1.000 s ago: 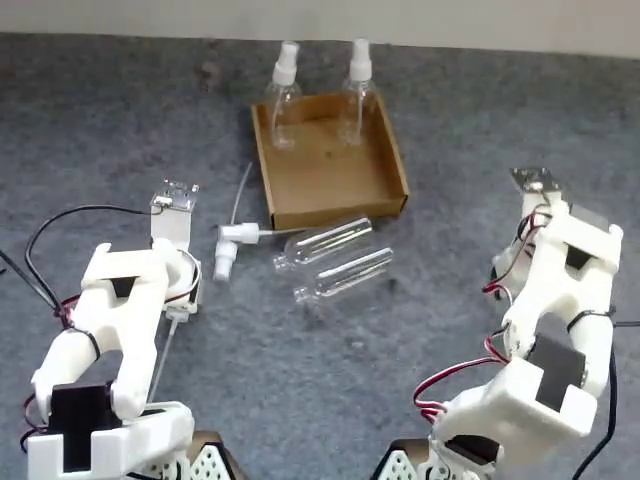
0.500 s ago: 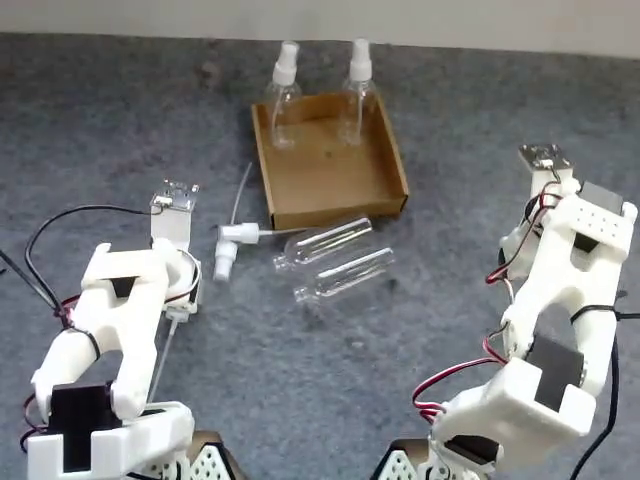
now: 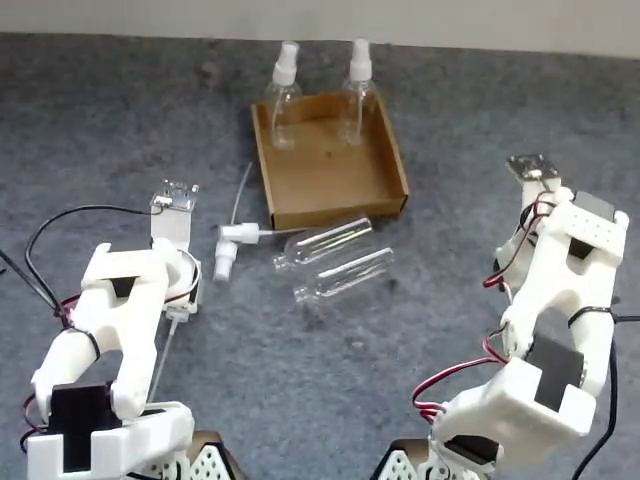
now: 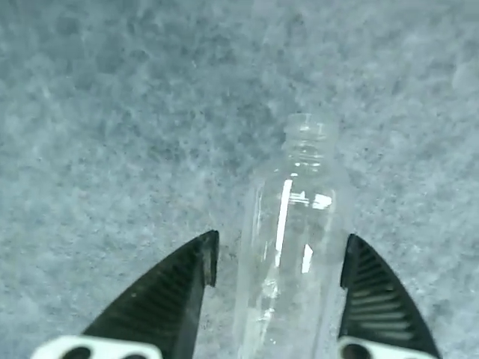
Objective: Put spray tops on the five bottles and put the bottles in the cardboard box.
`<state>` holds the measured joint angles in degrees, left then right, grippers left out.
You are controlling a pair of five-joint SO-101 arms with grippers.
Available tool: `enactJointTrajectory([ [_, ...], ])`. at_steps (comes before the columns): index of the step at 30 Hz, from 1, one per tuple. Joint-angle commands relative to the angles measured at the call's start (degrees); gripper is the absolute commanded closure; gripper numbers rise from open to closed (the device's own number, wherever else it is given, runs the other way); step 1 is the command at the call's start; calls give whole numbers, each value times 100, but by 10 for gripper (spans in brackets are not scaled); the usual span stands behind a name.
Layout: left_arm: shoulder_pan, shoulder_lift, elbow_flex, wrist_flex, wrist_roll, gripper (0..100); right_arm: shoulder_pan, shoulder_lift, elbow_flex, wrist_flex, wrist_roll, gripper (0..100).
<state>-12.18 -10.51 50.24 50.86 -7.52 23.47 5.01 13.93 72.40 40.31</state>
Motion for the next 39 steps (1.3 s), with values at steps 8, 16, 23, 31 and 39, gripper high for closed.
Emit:
enactJointTrajectory([
  [8,101,-75,40,-141,-62,986,-66,-57,207,-145,316,774],
  [16,101,-75,40,-141,-62,986,-66,-57,848,-681,325,775],
  [23,101,-75,40,-141,-62,986,-66,-66,945,-769,316,789],
  [31,101,-84,31,-141,-53,986,-215,-207,462,-453,26,996],
  [39,66,-136,-347,-97,-18,986,-1727,-1209,-356,330,-1204,995],
])
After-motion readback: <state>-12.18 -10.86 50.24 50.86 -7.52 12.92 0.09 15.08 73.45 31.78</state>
